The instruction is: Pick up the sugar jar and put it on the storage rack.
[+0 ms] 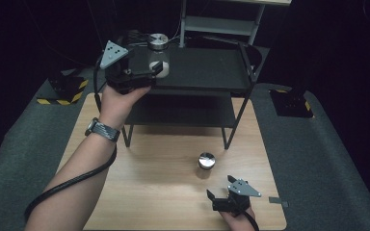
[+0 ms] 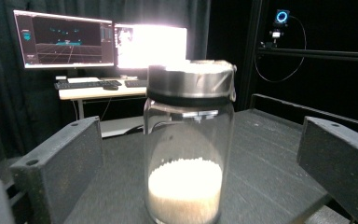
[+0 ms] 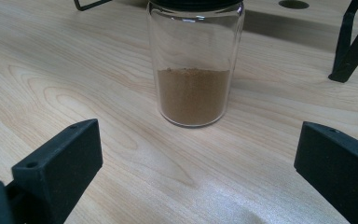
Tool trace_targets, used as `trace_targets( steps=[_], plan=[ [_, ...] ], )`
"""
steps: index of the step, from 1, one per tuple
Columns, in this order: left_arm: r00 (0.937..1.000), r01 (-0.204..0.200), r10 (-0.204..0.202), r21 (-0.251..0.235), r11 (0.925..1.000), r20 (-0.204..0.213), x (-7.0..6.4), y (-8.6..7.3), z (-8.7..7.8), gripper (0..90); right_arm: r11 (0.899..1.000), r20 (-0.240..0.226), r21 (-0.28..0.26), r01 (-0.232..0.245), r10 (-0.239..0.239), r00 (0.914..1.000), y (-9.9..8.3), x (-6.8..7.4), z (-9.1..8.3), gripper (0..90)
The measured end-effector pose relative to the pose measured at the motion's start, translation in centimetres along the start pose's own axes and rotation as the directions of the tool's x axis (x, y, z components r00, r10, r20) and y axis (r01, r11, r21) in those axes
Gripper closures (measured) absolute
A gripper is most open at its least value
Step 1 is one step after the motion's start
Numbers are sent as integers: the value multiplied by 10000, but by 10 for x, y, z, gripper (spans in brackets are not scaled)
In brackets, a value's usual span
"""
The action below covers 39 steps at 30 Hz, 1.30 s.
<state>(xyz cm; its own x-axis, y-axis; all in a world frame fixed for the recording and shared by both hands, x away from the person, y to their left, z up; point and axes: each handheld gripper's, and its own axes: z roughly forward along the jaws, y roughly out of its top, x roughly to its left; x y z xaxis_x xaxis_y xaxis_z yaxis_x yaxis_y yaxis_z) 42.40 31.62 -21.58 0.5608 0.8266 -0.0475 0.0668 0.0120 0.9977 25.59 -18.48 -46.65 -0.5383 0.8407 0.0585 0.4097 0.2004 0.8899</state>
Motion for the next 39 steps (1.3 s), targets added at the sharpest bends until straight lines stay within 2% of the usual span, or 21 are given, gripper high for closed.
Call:
trace_targets(
  steps=[10,17,22,25,28,31,34,35,39],
  plan=[
    [9984,-423,426,-85,9991,370,-5,-21,-23,5,10000,8,39,19,-19,10000,1,0,0,6],
    [9948,-753,740,167,9970,703,-10,-41,-44,3,10000,29,54,34,-35,10000,1,1,0,6],
    [9941,-704,671,367,9968,855,-8,-56,-56,3,10000,34,44,35,-35,10000,1,1,0,6],
    [9915,-662,604,468,9967,1156,-3,-65,-63,3,10000,43,49,51,-51,10000,1,1,0,6],
    [9911,-704,635,556,9960,1169,-3,-76,-70,3,10000,40,54,42,-42,10000,1,1,0,6],
    [9908,-510,421,663,9965,1288,-1,-89,-76,3,10000,46,64,47,-48,10000,1,1,0,6],
    [9882,-669,545,830,9943,1432,0,-100,-81,3,9999,65,81,79,-79,9999,1,2,1,6],
    [9869,-746,584,1044,9917,1506,0,-107,-83,3,9999,68,81,83,-83,9999,1,2,1,6],
    [9840,-763,523,1371,9876,1704,1,-118,-85,3,9999,91,98,98,-99,9999,2,3,1,6]
  ],
)
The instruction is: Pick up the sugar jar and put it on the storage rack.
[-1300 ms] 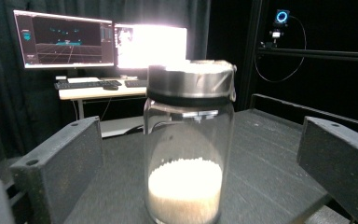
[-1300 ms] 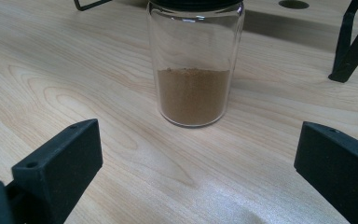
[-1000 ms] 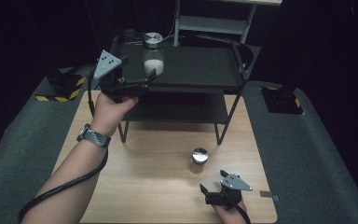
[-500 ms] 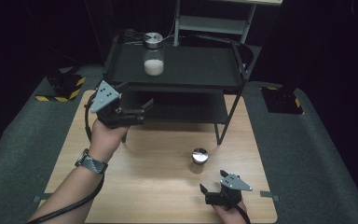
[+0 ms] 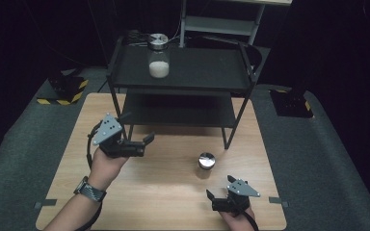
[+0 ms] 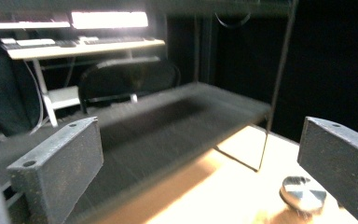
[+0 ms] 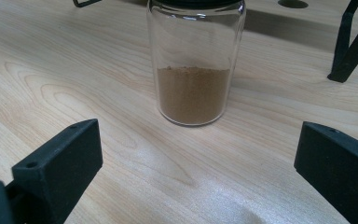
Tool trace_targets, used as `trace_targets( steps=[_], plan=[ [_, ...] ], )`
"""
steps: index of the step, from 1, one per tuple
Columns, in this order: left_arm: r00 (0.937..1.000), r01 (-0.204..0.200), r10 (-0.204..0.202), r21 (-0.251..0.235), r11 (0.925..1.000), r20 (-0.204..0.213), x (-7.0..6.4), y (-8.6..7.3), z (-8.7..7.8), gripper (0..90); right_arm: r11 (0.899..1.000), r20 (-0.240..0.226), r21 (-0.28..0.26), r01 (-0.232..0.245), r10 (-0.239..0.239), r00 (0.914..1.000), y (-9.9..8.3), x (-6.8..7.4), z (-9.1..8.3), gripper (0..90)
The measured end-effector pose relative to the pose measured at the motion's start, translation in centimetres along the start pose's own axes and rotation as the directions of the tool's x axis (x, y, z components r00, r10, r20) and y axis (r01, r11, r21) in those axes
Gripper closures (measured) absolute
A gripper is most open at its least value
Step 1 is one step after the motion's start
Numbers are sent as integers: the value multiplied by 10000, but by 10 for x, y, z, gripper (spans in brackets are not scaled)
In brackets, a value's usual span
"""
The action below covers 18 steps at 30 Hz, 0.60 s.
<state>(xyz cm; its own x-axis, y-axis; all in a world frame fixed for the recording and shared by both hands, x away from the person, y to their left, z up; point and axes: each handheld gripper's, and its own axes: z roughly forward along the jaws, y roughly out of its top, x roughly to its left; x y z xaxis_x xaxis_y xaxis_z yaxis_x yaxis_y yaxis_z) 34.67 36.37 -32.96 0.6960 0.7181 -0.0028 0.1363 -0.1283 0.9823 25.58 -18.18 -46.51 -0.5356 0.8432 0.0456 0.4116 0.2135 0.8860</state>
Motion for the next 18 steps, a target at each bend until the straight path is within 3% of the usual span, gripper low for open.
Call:
trace_targets(
  steps=[7,13,18],
  plan=[
    [9990,-117,83,782,9969,442,-2,-22,3,3,10000,19,4,31,-31,10000,0,1,0,6],
    [9970,280,-368,1253,9917,688,-1,-41,4,3,10000,29,0,63,-63,10000,0,1,0,6],
    [9970,195,-310,1572,9874,706,-5,-57,1,3,10000,16,3,73,-73,10000,0,1,0,6]
  ],
)
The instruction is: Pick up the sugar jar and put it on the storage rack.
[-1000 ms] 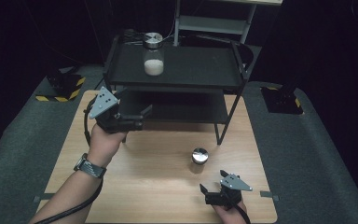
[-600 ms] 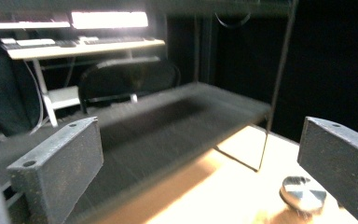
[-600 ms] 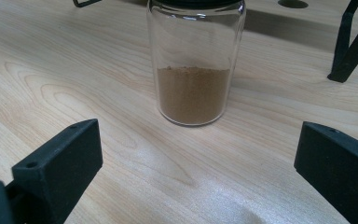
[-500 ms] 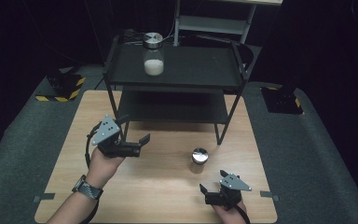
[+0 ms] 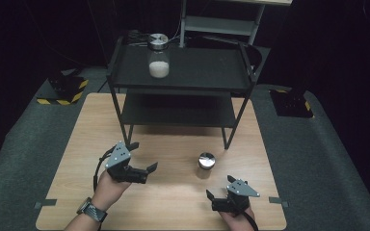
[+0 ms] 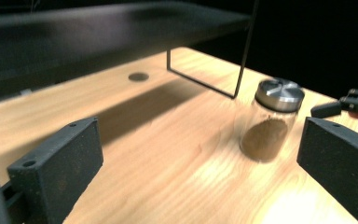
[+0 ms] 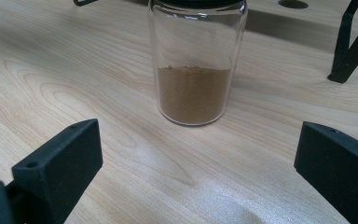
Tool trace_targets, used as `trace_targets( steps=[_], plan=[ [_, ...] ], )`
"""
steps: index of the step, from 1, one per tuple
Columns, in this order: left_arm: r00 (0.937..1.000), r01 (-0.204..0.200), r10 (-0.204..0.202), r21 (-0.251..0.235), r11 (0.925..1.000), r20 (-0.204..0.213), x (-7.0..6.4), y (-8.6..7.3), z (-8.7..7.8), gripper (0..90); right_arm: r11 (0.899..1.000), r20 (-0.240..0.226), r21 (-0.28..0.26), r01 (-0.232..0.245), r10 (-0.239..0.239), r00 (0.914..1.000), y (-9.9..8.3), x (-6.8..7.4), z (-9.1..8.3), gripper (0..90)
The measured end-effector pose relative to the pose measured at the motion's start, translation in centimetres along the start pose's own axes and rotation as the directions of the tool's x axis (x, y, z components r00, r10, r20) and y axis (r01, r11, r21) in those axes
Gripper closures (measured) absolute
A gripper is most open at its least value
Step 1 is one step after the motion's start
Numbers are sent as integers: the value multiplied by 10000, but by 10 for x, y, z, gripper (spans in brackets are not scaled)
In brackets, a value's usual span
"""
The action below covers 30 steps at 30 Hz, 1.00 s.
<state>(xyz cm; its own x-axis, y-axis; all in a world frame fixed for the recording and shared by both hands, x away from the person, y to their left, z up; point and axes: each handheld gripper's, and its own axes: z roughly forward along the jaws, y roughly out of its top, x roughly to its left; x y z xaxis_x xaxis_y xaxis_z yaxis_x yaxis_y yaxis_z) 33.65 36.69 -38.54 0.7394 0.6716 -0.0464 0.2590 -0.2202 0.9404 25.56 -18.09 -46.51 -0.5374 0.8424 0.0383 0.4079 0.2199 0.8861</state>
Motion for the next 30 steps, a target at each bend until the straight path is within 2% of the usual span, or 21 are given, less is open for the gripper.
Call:
trace_targets(
  steps=[7,9,11,15,21,22,26,27,30],
  plan=[
    [9999,126,-129,549,9984,61,-6,-22,-3,3,10000,2,0,32,-32,10000,0,0,0,6],
    [9999,110,-119,779,9969,112,-8,-29,-4,3,10000,8,-8,46,-46,10000,0,0,0,6],
    [9995,270,-283,1031,9943,113,-11,-38,-6,3,10000,4,-21,50,-50,10000,0,0,0,6],
    [9997,253,-257,1308,9911,16,-17,-54,-11,3,10000,-19,-66,40,-41,10000,-1,0,-1,6],
    [9995,214,-177,1544,9878,-257,-22,-72,-20,3,10000,-24,-43,-84,84,10000,0,-1,1,4],
    [9991,259,-201,1567,9873,-386,-24,-74,-22,4,10000,-17,-44,-50,50,10000,1,-1,2,4],
    [9976,561,-491,1575,9859,-479,-20,-82,-26,4,10000,6,4,70,-70,10000,3,2,5,4],
    [9975,547,-477,1462,9877,-512,-20,-84,-28,5,10000,12,8,70,-70,10000,3,2,5,4],
    [9983,236,-148,1596,9869,-559,-23,-82,-27,3,10000,41,21,9,-9,10000,3,2,6,4]
  ],
)
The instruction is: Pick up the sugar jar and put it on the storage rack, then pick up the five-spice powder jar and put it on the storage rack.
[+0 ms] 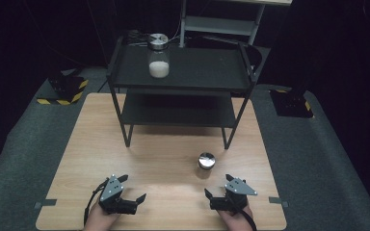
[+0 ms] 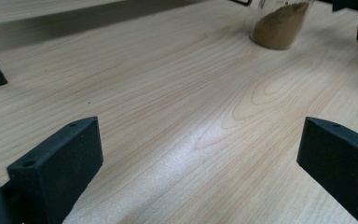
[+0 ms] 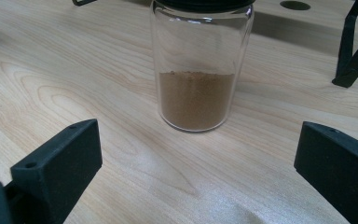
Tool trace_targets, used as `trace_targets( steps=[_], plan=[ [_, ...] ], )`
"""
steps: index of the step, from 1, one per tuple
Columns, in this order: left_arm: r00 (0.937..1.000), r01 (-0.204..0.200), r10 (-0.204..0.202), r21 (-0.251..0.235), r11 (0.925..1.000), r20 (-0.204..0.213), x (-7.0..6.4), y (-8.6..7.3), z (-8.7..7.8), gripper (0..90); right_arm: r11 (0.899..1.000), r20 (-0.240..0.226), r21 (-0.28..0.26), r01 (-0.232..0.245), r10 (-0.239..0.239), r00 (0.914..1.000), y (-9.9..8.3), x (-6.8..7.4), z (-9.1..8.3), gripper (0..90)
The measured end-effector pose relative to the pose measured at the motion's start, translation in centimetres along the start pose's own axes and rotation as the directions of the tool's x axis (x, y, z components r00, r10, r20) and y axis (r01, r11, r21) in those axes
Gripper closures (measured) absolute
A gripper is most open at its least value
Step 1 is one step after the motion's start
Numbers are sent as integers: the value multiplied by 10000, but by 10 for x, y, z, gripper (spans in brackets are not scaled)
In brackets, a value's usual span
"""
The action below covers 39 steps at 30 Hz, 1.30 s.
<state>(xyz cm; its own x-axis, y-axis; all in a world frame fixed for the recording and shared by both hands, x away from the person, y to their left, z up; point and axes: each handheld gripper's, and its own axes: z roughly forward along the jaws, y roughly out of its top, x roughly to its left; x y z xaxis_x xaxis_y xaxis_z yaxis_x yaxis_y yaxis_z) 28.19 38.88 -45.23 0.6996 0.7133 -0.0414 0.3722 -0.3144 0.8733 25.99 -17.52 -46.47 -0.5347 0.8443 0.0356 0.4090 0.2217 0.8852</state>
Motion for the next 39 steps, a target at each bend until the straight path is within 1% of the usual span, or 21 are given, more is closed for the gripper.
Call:
trace_targets(
  steps=[2,5,8,11,15,17,18,19,20,22,23,25,26,28,29,30,31,33,34,36,39],
  plan=[
    [9998,151,-151,47,9999,-124,-1,1,1,2,10000,21,0,-39,39,10000,0,0,0,4],
    [9991,430,-429,210,9989,-70,3,3,0,5,10000,61,-8,-45,45,10000,0,1,0,4],
    [9983,221,-202,333,9992,-543,-6,5,0,5,10000,77,18,3,-3,10000,0,1,0,4],
    [9976,112,-91,296,9995,-692,-9,4,0,3,10000,67,-20,14,-14,10000,0,2,0,4],
    [9971,314,-306,110,9994,-694,-6,1,-2,4,10000,74,-38,45,-45,10000,-1,2,-1,3],
    [9968,-180,207,356,9992,-767,-8,4,-3,3,10000,64,-59,60,-60,10000,-1,2,-1,2],
    [9943,-606,647,501,9969,-842,-10,5,-4,3,10000,62,-67,60,-60,10000,-1,2,-1,2],
    [9887,-1136,1202,751,9907,-894,-14,8,-3,4,10000,62,-64,54,-53,10000,-1,2,-1,2],
    [9854,-1322,1412,949,9867,-952,-17,10,-2,3,10000,72,-70,35,-34,10000,-1,2,-1,2],
    [9853,-1466,1547,1047,9836,-731,-15,12,-2,3,10000,85,-67,11,-10,10000,-1,2,-1,2],
    [9833,-1626,1685,848,9830,-688,-14,9,-3,3,10000,88,-59,0,0,10000,-1,1,-1,2],
    [9817,-1742,1796,827,9812,-628,-13,10,-3,3,10000,85,-32,-28,28,10000,-1,1,0,2],
    [9802,-1817,1861,662,9811,-680,-13,7,-4,3,10000,86,-38,-19,20,10000,-1,1,0,2],
    [9698,-2277,2317,566,9721,-766,-16,4,-4,3,10000,93,-52,17,-16,10000,-1,2,-1,1],
    [9711,-2237,2273,537,9732,-726,-15,3,-5,3,10000,90,-54,32,-32,10000,-1,2,-1,2],
    [9774,-2003,2032,519,9784,-589,-13,4,-5,3,10000,83,-57,41,-41,10000,-1,2,-1,2],
    [9804,-1864,1887,437,9815,-573,-12,2,-5,3,10000,70,-53,53,-52,10000,-1,2,-1,2],
    [9801,-1865,1891,456,9814,-605,-13,2,-4,3,10000,51,-61,58,-58,10000,-1,2,-1,2],
    [9819,-1774,1791,319,9836,-619,-12,1,-4,3,10000,44,-67,54,-54,10000,-1,1,-1,1],
    [9905,-1310,1316,179,9912,-406,-7,0,-4,3,10000,43,-75,57,-57,10000,-1,1,-1,1],
    [9968,-736,742,208,9971,-294,0,2,-3,4,9999,7,-122,59,-59,10000,-2,1,-1,1]
  ],
)
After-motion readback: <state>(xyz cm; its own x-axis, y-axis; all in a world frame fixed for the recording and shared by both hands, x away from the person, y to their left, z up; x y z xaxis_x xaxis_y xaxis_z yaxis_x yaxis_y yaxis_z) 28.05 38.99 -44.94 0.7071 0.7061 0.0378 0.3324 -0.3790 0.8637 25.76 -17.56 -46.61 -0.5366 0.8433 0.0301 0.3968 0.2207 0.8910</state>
